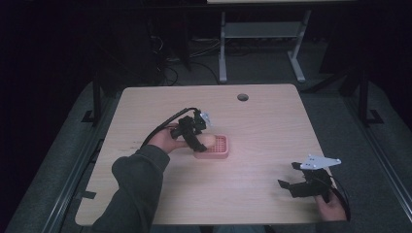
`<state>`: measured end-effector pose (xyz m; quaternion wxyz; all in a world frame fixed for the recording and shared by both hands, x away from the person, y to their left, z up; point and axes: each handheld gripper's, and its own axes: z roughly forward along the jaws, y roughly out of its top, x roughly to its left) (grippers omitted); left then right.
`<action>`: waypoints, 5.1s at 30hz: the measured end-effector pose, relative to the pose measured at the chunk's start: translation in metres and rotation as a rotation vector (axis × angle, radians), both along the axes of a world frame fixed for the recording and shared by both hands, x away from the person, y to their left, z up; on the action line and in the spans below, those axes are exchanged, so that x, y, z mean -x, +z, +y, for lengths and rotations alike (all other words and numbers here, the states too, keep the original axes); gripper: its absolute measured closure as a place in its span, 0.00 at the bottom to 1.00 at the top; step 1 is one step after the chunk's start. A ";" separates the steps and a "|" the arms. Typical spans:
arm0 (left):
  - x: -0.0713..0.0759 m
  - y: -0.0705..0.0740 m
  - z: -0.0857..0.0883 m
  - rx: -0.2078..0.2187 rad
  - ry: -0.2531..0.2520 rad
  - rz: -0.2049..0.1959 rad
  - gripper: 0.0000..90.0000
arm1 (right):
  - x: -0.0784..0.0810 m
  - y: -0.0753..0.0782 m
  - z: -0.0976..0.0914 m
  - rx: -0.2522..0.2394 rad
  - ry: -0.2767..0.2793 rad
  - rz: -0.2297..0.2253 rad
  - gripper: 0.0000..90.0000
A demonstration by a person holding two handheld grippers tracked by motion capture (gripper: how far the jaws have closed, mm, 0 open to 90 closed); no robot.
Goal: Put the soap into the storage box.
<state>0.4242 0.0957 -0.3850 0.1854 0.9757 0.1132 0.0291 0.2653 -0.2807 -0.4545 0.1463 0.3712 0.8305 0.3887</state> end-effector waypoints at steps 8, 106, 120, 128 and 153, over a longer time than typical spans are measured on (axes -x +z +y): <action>-0.007 -0.006 -0.005 0.021 0.007 0.026 0.36 | 0.000 0.000 -0.001 -0.001 0.000 -0.001 0.16; -0.017 -0.023 -0.027 0.013 0.007 0.015 0.29 | 0.000 -0.002 0.000 0.003 0.001 0.009 0.16; -0.011 -0.017 -0.016 0.030 0.031 0.018 0.27 | -0.001 -0.002 0.001 0.005 0.004 0.013 0.16; -0.006 -0.016 -0.010 0.042 0.045 0.020 0.27 | -0.001 -0.002 0.002 0.007 0.002 0.011 0.16; 0.016 -0.014 0.004 0.034 0.063 0.025 0.27 | -0.002 -0.002 0.004 0.023 -0.006 0.010 0.16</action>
